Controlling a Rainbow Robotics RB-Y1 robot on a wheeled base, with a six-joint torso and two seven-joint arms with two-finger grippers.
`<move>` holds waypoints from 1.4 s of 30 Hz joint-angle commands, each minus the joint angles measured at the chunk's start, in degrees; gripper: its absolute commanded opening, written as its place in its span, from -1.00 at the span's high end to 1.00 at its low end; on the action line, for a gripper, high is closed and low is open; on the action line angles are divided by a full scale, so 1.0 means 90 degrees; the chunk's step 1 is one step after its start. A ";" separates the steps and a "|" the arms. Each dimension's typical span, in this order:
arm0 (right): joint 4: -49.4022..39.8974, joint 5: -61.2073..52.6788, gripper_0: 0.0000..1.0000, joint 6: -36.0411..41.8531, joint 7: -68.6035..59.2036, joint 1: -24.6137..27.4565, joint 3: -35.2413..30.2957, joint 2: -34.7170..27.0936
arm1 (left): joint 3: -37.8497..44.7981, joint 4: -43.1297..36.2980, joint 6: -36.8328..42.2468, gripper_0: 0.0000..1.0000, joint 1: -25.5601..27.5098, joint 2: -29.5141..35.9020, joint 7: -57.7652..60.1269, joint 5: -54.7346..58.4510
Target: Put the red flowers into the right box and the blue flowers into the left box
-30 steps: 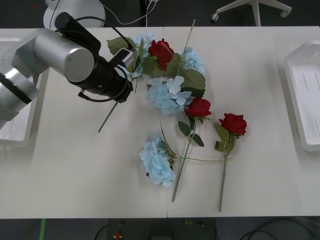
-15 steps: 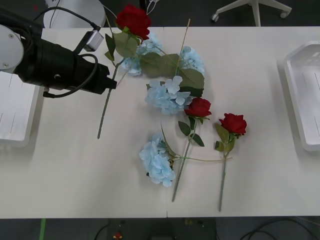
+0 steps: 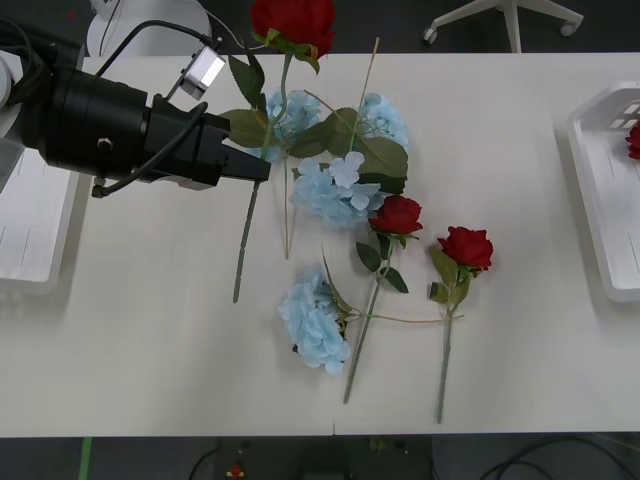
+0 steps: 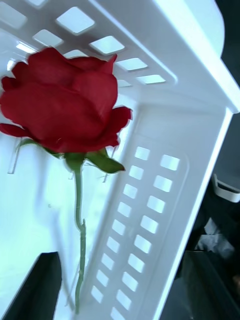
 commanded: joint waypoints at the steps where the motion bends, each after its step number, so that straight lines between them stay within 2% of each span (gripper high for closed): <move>1: -0.0084 -0.0720 -0.71 0.0272 0.0590 -0.0113 -0.0156 -0.0255 | 0.0142 -0.0223 -0.0160 1.00 0.0054 -0.0108 -0.0068 0.0315; 4: -0.0308 -0.1375 -0.76 0.0829 0.1117 -0.0201 -0.0430 -0.0470 | 0.0142 -0.0233 -0.0268 1.00 0.0054 -0.0274 -0.0127 0.0344; 9: -0.1314 -0.3064 -0.82 0.2567 0.2006 -0.0231 -0.0918 -0.0997 | 0.0034 -0.0233 -0.0580 1.00 0.0015 -0.0655 -0.0273 0.0364; 14: -0.1939 -0.4822 -0.83 0.3934 0.2269 -0.0211 -0.0977 -0.1134 | -0.0571 -0.0253 -0.1479 1.00 -0.0083 -0.0762 -0.0459 0.0706; 18: -0.2369 -0.6033 -0.87 0.4569 0.2240 0.0004 -0.0918 -0.1144 | -0.0903 -0.0243 -0.1938 1.00 -0.0161 -0.0753 -0.0674 0.0793; 22: -0.2906 -0.7468 -0.88 0.4716 0.2211 0.0443 -0.0781 -0.1202 | -0.0932 -0.0253 -0.1967 1.00 -0.0161 -0.0753 -0.0703 0.0852; 31: -0.4195 -0.9451 -0.89 0.4559 0.2113 0.1586 -0.0781 -0.1232 | -0.0932 -0.0253 -0.1957 1.00 -0.0161 -0.0753 -0.0723 0.1067; 42: -0.5474 -1.1775 -0.89 0.3524 0.1908 0.3099 -0.0781 -0.1212 | -0.0932 -0.0243 -0.1957 1.00 -0.0161 -0.0753 -0.0723 0.1077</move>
